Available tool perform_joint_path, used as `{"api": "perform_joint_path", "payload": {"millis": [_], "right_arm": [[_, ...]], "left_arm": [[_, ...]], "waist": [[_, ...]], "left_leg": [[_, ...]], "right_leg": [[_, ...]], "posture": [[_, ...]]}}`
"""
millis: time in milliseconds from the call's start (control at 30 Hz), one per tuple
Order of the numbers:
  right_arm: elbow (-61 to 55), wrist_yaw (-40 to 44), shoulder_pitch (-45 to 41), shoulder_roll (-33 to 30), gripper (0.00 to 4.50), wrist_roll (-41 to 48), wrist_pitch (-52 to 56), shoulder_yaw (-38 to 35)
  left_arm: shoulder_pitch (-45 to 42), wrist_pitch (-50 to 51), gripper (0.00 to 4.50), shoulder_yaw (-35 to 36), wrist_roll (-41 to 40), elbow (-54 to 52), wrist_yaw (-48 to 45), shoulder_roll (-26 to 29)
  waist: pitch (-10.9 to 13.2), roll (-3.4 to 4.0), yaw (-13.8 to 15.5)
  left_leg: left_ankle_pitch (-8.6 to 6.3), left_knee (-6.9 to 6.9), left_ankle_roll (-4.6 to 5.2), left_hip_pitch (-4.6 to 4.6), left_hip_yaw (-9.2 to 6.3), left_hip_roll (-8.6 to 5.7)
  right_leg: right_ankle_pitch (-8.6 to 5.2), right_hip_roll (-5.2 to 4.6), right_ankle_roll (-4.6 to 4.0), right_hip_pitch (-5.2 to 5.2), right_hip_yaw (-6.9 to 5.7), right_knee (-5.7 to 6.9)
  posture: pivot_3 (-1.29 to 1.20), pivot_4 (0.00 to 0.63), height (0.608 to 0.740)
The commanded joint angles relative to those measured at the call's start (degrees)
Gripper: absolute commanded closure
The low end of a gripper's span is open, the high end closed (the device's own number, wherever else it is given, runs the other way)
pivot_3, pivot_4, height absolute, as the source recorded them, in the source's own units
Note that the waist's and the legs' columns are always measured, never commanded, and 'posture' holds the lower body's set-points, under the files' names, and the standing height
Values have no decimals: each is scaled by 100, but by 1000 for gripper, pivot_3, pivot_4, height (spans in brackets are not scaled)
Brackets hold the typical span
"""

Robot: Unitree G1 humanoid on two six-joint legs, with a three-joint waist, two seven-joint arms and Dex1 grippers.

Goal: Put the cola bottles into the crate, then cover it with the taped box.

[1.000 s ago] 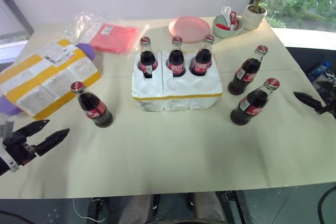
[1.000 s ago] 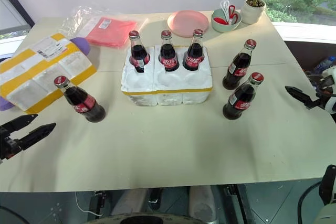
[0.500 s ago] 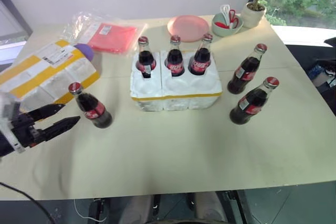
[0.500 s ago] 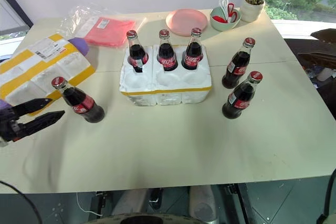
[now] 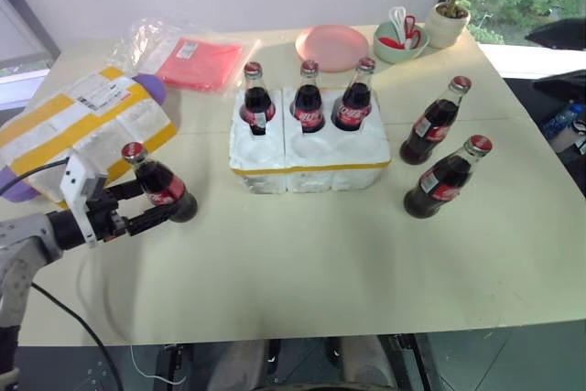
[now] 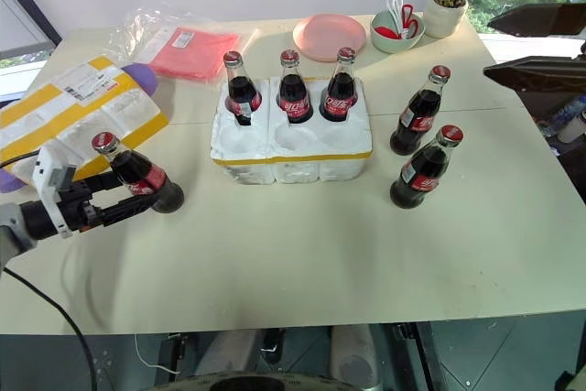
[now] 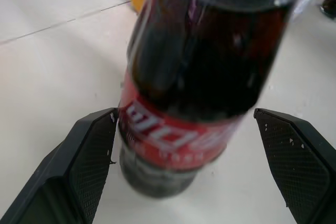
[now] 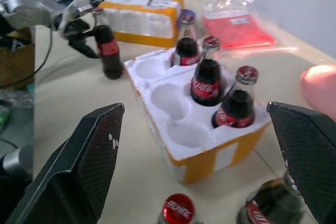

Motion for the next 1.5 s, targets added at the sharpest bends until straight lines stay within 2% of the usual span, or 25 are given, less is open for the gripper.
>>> {"api": "perform_joint_path", "payload": {"millis": [33,200,300,333,367,533,733,833,967,1133,1267,1500], "right_arm": [[-413,-113,58,-68,0,287,161,-334],[-774,-310,241,10,0,494,314,-454],[-884,-399,310,39,0,582,360,-506],[-919,-438,317,50,0,617,377,-514],[-948,-475,321,59,0,647,390,-518],[-1058,-624,387,97,0,717,382,-549],[-1156,-807,596,135,0,794,400,-688],[-1257,-993,812,196,0,835,425,-865],[-1467,-1250,1128,276,0,951,541,-1147],[-1832,-1583,1584,309,0,1234,824,-1729],[-2024,-1834,1885,328,0,1366,966,-2089],[-2364,-2241,2379,511,0,1645,1137,-2566]], "left_arm": [[-252,-190,174,-80,131,117,82,-57],[-472,-218,174,-133,140,291,7,-94],[-530,-65,1005,-65,6,258,-70,-39],[-534,-2,1553,-39,-44,227,-125,15],[-538,72,1736,-23,-91,190,-175,74],[-1007,948,1718,101,-775,-130,-563,568],[-2498,1630,1718,-133,-1231,218,-926,929],[-3909,1780,1718,-631,-1198,751,-1118,741],[-4852,1577,1718,-1229,-869,1361,-1340,208],[-5311,920,1718,-1929,-204,2043,-1689,-425],[-5332,221,1718,-2353,414,2463,-2002,-647],[-5381,-336,1718,-2405,836,2777,-1995,-1114]], "waist": [[0,0,-3],[-1,1,-37],[-1,0,-24],[-1,0,-22],[-1,0,-22],[8,-16,-19],[16,-29,12],[19,-33,33],[17,-31,65],[19,-34,64],[20,-36,60],[17,-36,107]], "left_leg": [[0,1,0,0,1,0],[3,3,-1,1,3,4],[4,3,1,1,4,4],[5,5,3,1,4,2],[5,6,2,1,4,2],[5,6,3,-1,6,2],[9,20,7,-8,1,0],[12,22,11,-7,3,-2],[15,24,11,-5,7,-6],[17,23,12,-5,9,-5],[16,29,13,-7,10,-4],[16,37,13,-4,8,-3]], "right_leg": [[0,-1,0,-4,0,7],[0,3,0,-12,2,22],[0,3,0,-12,3,23],[0,2,0,-12,3,23],[0,2,0,-11,4,23],[0,2,0,-13,4,23],[1,5,1,-13,-1,28],[1,7,2,-12,-3,34],[5,10,7,-10,-1,41],[6,10,8,-14,2,46],[6,5,7,-14,4,48],[8,4,8,-7,4,49]], "posture": [[0,150,740],[0,150,740],[0,150,740],[0,150,740],[0,150,740],[0,150,740],[0,150,740],[0,150,740],[0,150,740],[0,150,740],[0,150,740],[0,150,740]]}}
